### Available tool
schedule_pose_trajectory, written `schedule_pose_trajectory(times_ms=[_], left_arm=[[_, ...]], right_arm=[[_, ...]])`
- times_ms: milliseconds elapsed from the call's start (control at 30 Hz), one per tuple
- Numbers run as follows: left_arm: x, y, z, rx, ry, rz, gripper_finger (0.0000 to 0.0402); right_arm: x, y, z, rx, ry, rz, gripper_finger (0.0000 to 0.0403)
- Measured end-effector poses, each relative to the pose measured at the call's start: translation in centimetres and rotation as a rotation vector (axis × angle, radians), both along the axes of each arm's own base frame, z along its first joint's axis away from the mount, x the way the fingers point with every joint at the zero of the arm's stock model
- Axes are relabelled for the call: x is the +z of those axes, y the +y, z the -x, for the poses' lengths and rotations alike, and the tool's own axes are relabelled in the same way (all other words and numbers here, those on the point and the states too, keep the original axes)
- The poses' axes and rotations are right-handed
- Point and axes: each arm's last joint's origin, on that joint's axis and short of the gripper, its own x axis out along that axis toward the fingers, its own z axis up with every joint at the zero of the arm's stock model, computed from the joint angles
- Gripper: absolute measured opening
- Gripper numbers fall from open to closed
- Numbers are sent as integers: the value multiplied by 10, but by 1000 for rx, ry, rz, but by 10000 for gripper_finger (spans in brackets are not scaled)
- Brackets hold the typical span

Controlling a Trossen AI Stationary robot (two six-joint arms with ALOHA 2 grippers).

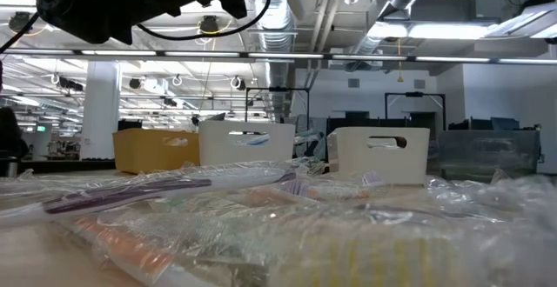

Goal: Pick & Place Toothbrushes
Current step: Put the orange toothbrush into the orange bin

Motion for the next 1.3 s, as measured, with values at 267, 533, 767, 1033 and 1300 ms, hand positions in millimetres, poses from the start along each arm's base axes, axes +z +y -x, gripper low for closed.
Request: schedule_pose_trajectory(times_ms=[267,533,767,1033,1300], left_arm=[[0,0,0,-1,3,-1,99],[-2,0,-1,16,0,-66,13],[-4,-6,0,67,14,-111,12],[-4,-10,1,52,8,-115,12],[-7,-13,1,51,36,-123,12]], right_arm=[[0,1,0,23,3,-3,9],[-1,1,0,21,7,-12,12],[-6,2,1,26,47,-17,46],[-8,25,18,-99,51,34,176],[-12,90,86,-311,60,249,238]])
